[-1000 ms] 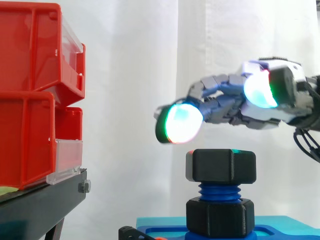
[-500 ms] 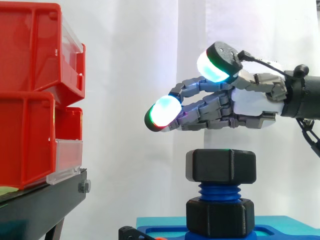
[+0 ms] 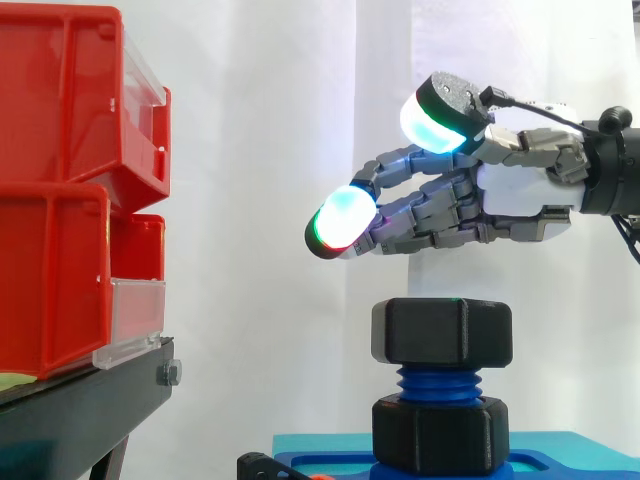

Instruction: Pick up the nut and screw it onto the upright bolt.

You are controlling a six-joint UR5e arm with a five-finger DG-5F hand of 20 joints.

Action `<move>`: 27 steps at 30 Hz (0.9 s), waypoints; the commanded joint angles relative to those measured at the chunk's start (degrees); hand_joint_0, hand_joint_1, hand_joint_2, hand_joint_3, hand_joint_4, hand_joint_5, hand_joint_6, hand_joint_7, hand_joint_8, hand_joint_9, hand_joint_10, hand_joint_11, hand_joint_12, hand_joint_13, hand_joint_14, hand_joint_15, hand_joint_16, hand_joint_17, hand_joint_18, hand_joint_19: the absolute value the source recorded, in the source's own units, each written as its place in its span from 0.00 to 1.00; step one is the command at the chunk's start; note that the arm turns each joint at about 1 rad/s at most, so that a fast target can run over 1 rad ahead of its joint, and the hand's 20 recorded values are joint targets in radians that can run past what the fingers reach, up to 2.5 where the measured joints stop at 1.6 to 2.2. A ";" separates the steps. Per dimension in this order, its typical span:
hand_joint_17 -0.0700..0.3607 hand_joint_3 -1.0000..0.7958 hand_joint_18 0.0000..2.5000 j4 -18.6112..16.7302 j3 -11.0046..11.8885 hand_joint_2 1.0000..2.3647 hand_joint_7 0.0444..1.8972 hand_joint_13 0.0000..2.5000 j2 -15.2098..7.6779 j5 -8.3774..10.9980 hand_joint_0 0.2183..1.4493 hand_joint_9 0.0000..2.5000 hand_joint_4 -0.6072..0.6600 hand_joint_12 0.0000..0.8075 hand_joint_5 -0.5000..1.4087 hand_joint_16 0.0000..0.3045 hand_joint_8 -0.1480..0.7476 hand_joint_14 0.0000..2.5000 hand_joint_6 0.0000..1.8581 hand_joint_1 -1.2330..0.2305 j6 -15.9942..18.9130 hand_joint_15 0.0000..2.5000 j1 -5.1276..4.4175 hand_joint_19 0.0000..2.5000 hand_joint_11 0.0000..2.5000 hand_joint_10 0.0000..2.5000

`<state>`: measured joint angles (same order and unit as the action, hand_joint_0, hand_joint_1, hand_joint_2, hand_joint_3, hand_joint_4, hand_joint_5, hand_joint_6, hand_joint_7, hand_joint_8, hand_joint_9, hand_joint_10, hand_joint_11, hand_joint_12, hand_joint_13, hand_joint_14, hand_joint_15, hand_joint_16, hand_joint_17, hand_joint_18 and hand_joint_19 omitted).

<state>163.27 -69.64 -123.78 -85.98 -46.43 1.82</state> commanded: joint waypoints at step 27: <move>0.37 0.28 0.00 -14.29 -5.60 0.00 0.36 0.07 -0.59 1.26 0.21 0.17 0.64 0.36 0.19 0.13 0.39 0.00 0.27 0.63 -3.50 0.00 -7.54 0.00 0.00 0.00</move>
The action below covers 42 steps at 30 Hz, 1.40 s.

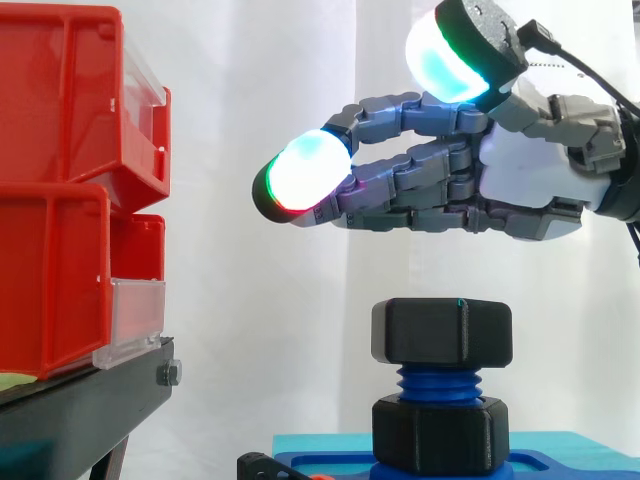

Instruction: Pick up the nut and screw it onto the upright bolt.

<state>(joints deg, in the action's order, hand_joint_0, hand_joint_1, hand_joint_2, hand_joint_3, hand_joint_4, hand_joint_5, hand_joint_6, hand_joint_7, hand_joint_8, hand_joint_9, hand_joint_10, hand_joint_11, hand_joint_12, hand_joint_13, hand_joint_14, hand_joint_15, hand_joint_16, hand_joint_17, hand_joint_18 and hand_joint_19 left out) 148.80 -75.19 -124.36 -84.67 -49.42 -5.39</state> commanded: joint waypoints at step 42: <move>0.37 0.28 0.00 4.30 -0.05 0.00 0.36 0.07 -2.56 -4.19 0.21 0.17 0.64 0.36 0.20 0.13 0.39 0.00 0.27 0.65 -18.26 0.00 -1.91 0.00 0.00 0.00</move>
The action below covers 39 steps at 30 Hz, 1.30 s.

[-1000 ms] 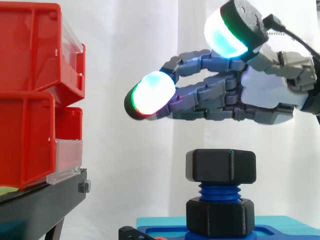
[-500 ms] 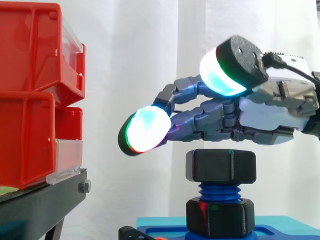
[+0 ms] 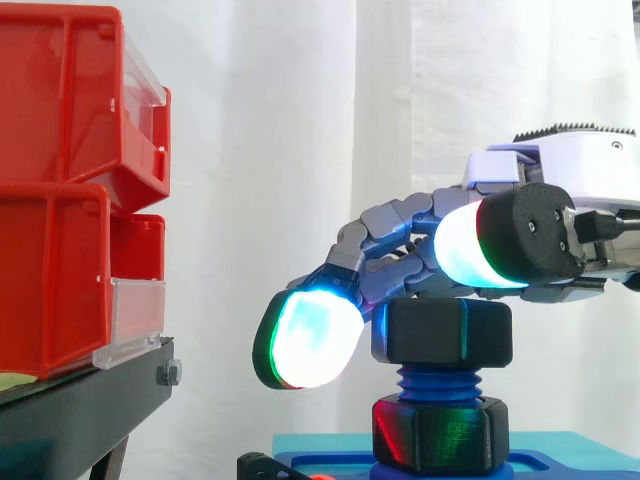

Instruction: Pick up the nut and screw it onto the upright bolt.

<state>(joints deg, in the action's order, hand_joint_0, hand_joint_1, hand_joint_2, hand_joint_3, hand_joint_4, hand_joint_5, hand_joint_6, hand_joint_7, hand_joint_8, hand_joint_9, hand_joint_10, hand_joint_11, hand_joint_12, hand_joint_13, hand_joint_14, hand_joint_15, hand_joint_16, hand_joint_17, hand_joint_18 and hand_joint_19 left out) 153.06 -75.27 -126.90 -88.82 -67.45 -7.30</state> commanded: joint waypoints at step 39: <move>0.32 0.28 0.00 -1.89 0.04 0.00 0.62 0.10 0.08 -5.93 0.23 0.22 0.66 0.33 0.25 0.10 0.42 0.00 0.27 0.62 -0.22 0.00 3.60 0.00 0.00 0.00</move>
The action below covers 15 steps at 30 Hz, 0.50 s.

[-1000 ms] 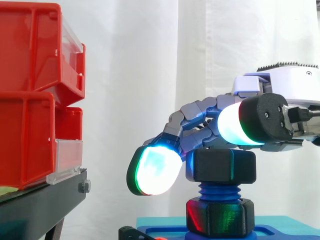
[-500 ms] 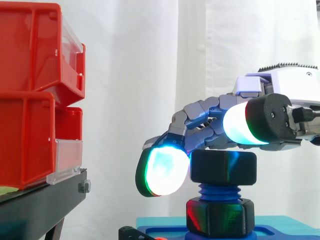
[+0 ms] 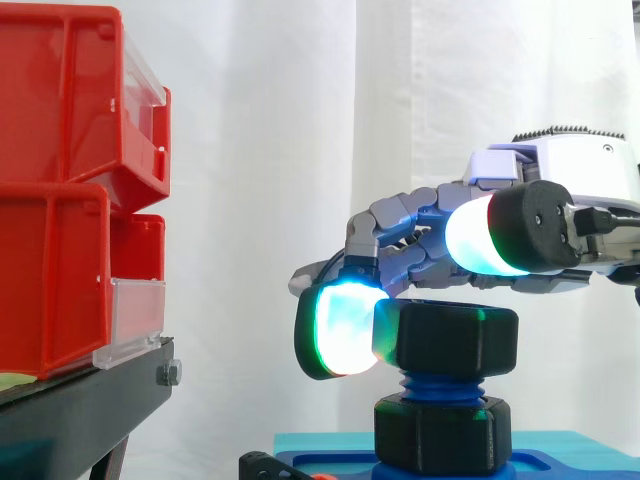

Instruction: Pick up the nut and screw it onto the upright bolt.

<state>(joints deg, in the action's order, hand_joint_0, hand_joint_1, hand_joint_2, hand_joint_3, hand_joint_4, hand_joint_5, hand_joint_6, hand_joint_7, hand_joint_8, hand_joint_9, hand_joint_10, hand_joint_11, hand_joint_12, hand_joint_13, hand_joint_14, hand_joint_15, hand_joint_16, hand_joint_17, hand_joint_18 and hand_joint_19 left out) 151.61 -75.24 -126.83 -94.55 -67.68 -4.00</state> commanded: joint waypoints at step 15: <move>0.25 0.28 0.07 -1.40 0.00 0.00 0.72 0.19 0.00 -1.43 0.25 0.40 0.51 0.23 0.30 0.05 0.31 0.00 0.27 0.58 -0.09 0.00 1.36 0.00 0.00 0.00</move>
<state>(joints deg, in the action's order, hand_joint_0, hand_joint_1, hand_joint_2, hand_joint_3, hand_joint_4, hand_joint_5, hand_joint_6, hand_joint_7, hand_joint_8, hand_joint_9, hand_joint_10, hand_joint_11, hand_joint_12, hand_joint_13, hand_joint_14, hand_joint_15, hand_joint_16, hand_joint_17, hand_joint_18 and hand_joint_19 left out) 150.23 -75.24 -126.83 -95.94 -67.76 -2.73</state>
